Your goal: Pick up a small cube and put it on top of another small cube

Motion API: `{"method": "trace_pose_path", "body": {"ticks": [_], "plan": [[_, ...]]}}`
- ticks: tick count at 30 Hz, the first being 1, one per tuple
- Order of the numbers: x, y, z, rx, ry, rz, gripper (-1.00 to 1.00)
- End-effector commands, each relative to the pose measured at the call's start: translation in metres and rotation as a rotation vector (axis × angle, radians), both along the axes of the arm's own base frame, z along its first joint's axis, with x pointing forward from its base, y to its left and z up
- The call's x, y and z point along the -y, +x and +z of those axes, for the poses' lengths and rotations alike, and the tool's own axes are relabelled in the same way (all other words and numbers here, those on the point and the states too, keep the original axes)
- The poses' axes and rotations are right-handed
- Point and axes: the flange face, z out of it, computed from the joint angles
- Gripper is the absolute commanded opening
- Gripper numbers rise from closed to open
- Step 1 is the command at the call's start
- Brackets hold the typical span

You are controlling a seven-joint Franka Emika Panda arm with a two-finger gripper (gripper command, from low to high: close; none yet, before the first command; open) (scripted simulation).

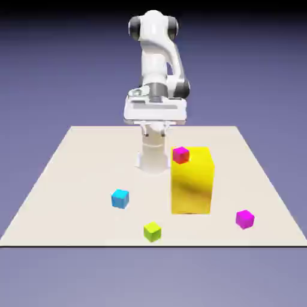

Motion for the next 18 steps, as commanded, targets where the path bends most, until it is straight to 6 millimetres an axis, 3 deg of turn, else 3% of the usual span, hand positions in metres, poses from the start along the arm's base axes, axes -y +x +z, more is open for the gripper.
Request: {"method": "trace_pose_path", "body": {"ticks": [1,9,18], "plan": [[-0.002,0.01,-0.004,-0.042,-0.014,0.015,0.0],[-0.021,0.081,-0.052,-0.377,-0.13,0.133,0.0],[-0.038,0.142,-0.127,-0.752,-0.262,0.254,0.0]]}}
